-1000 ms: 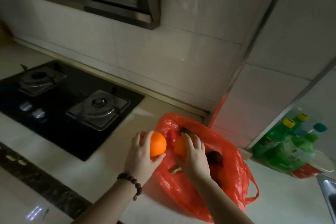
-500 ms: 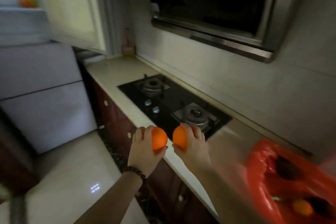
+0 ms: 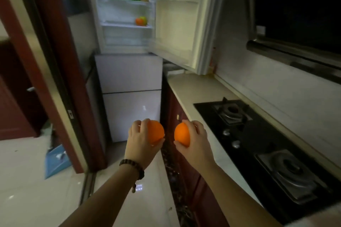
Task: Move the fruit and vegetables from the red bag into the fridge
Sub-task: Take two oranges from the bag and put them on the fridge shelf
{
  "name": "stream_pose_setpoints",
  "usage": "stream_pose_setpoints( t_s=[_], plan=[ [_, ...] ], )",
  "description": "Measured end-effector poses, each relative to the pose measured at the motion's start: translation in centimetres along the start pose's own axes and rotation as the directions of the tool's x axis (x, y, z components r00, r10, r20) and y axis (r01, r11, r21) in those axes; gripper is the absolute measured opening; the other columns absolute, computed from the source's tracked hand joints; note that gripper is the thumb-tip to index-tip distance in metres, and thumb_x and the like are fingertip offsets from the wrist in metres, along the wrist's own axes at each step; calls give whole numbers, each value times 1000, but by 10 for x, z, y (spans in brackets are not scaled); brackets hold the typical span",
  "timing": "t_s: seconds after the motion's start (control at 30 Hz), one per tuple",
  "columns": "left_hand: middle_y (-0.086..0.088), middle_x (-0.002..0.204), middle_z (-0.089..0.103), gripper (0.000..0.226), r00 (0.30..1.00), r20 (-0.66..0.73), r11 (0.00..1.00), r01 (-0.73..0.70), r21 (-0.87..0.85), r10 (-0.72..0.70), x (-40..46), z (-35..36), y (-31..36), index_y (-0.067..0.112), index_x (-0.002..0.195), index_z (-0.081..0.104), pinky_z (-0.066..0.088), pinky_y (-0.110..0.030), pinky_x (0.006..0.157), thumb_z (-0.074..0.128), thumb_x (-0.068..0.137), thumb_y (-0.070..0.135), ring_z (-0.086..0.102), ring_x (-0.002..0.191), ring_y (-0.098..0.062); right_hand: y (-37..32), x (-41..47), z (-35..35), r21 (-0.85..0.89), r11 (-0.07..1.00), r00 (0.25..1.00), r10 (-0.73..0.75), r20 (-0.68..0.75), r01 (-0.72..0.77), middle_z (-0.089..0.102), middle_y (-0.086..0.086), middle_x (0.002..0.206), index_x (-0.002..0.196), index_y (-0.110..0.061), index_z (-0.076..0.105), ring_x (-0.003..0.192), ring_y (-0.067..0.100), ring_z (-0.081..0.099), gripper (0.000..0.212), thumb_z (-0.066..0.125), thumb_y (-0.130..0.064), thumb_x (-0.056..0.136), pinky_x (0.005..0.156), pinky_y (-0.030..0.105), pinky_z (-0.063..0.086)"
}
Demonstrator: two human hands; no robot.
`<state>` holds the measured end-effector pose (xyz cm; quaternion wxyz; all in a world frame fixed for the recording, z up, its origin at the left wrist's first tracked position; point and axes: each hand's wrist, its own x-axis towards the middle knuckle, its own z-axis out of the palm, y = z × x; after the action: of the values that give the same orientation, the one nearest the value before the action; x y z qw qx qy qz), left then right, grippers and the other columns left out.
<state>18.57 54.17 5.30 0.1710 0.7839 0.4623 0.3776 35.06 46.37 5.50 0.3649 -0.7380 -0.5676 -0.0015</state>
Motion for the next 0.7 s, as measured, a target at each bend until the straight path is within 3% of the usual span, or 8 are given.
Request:
stream_pose_setpoints(
  t_s=[0.27,0.7],
  plan=[
    [-11,137,34,77,990,-124,993,77,95,-65,140,11,-37,17,133,38,47,-46,90,77,71,39,38,121,-33,2,166,50,29,989,990,-144,-3,144,26,-1,144,136,-36,30,122,25,42,72,70,-45,77,89,41,51],
    [-11,138,30,74,967,-250,987,88,136,-52,378,25,-78,18,132,37,46,-46,91,74,73,41,36,122,-33,8,425,95,72,942,944,-324,-64,328,36,7,134,134,-24,42,114,30,46,69,75,-35,75,84,41,49]
  ],
)
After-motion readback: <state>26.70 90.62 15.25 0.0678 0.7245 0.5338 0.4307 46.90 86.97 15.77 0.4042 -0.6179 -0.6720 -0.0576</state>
